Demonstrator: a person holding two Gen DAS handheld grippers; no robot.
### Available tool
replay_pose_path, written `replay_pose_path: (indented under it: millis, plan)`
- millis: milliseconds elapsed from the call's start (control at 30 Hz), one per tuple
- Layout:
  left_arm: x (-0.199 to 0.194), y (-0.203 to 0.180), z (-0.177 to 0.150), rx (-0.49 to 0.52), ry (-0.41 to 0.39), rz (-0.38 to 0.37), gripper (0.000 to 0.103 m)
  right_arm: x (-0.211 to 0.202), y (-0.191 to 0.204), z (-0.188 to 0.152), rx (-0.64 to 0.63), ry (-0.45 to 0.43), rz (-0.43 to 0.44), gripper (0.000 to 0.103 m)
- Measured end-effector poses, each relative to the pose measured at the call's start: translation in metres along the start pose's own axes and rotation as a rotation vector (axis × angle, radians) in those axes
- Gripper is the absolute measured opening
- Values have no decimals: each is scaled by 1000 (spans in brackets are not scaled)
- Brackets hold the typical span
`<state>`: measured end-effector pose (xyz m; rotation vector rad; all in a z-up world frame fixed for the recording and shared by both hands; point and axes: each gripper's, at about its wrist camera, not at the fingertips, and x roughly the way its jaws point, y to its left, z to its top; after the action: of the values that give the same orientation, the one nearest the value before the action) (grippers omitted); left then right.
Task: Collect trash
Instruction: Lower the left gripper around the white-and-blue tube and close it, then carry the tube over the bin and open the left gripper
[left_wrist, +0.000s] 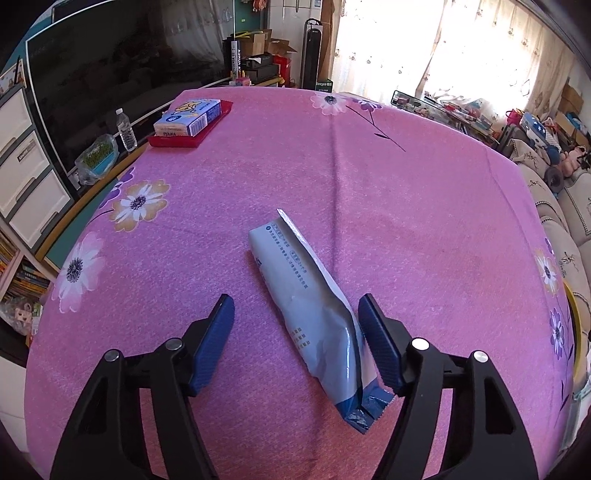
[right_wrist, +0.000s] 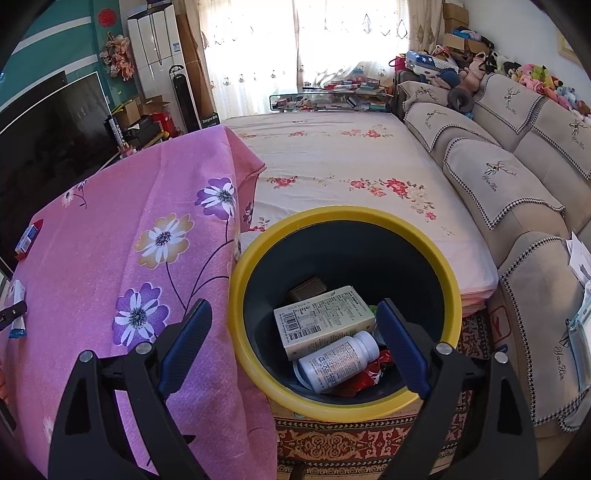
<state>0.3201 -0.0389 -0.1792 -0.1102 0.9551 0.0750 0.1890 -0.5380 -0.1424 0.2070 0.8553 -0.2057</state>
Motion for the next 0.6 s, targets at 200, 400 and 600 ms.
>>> replay_pose_path:
  millis: [200, 400, 600]
  plan:
    - [-3, 1, -4, 37, -30, 4, 43, -3, 0, -1, 2, -6, 2, 86]
    - [-11, -7, -12, 88, -60, -4, 40, -7, -1, 0, 1, -11, 1, 86]
    - [-35, -20, -20, 131, -85, -32, 40, -13, -1, -1, 5, -22, 1, 86]
